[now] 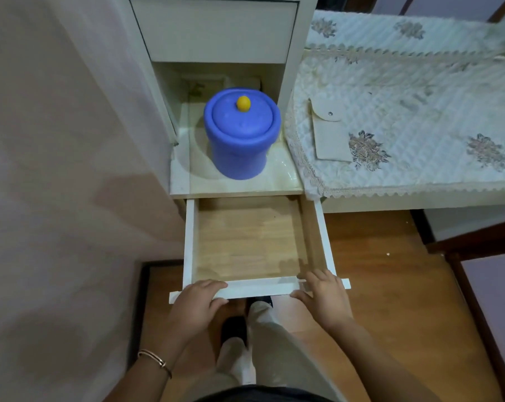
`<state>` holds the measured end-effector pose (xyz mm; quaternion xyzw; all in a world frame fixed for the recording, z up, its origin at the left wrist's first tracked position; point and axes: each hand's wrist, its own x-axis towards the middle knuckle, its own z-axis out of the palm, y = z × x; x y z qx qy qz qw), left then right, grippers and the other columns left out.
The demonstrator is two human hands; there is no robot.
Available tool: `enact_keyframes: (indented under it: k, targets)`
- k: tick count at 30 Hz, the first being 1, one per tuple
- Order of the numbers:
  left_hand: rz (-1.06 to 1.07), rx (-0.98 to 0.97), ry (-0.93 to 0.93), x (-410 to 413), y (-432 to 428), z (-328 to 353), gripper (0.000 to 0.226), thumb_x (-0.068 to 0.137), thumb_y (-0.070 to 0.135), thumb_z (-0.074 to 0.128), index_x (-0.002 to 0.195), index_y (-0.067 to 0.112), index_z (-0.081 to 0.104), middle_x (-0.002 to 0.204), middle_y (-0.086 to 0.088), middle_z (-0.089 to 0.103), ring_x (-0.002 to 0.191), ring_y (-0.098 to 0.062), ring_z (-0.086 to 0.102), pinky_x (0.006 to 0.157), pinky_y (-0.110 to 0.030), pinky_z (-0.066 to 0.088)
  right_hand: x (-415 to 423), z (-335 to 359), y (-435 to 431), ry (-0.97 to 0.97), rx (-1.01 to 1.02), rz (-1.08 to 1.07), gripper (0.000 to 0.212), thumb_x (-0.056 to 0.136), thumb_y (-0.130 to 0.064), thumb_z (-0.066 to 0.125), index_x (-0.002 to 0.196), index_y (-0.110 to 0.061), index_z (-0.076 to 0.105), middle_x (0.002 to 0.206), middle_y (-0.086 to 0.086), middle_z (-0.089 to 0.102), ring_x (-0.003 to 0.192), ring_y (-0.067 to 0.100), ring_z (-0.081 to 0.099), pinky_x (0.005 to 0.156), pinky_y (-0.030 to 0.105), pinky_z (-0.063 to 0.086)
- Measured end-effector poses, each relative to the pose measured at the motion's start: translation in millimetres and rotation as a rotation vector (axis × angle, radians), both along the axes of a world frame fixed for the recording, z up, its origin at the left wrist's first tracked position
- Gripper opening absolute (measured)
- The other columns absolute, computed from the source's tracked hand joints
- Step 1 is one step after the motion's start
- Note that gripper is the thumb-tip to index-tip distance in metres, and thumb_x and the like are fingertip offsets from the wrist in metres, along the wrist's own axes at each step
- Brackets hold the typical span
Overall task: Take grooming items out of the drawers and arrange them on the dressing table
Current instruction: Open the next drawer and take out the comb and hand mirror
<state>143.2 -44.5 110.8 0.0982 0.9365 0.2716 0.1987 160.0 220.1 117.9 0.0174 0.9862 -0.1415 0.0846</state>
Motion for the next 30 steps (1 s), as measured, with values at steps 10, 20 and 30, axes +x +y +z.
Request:
enact_keyframes:
  k: [10, 20, 30]
  targets:
    - [0.123, -0.237, 0.344, -103, 18, 5, 0.096, 0.052, 0.022, 0.087, 0.134, 0.016, 0.035, 0.138, -0.016, 0.046, 0.128, -0.029, 0.029, 0.102, -0.046, 0.037, -125, 7, -2, 0.166, 0.179, 0.106, 0.110, 0.041, -0.042, 0.089, 0.134, -0.021, 0.036, 0.134, 0.010, 0.054, 0.126, 0.026, 0.029, 0.096, 0.053, 0.043]
    - [0.307, -0.300, 0.427, -153, 30, 2, 0.059, 0.057, 0.013, 0.084, 0.109, 0.013, 0.057, 0.110, -0.016, 0.059, 0.104, -0.028, 0.035, 0.083, -0.051, 0.045, -175, -13, 4, 0.374, 0.201, 0.117, 0.069, 0.052, -0.038, 0.085, 0.109, -0.023, 0.049, 0.113, 0.006, 0.064, 0.110, 0.026, 0.041, 0.092, 0.050, 0.046]
    - [0.362, -0.285, 0.276, -150, 46, 20, 0.051, 0.076, 0.011, 0.063, 0.125, 0.014, 0.049, 0.130, -0.015, 0.045, 0.121, -0.037, 0.035, 0.099, -0.050, 0.028, -165, 22, 6, 0.165, -0.005, 0.080, 0.047, 0.073, -0.019, 0.070, 0.118, -0.018, 0.053, 0.123, 0.011, 0.054, 0.114, 0.035, 0.048, 0.096, 0.049, 0.038]
